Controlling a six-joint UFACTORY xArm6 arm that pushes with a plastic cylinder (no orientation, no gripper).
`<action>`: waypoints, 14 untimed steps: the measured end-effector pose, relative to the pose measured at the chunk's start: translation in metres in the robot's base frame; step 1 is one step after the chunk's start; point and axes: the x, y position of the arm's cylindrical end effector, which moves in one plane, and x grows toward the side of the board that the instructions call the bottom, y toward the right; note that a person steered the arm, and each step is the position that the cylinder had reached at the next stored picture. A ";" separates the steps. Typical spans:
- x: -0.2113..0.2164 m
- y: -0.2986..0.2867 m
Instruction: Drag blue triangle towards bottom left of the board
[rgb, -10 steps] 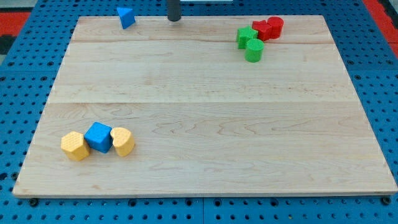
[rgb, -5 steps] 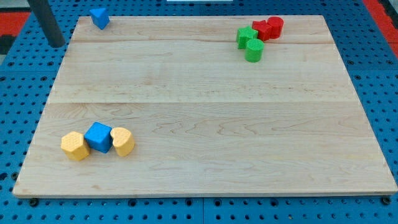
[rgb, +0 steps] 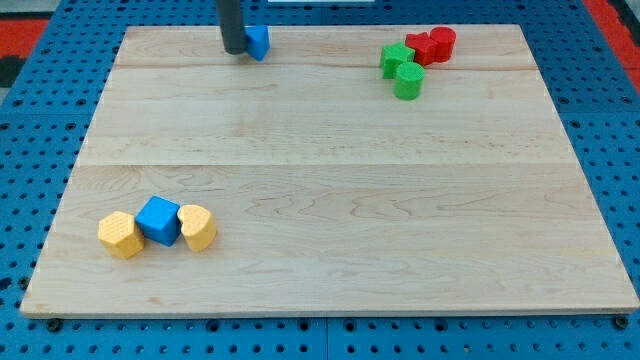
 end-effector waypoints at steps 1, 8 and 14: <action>-0.011 -0.041; -0.060 -0.001; 0.040 -0.062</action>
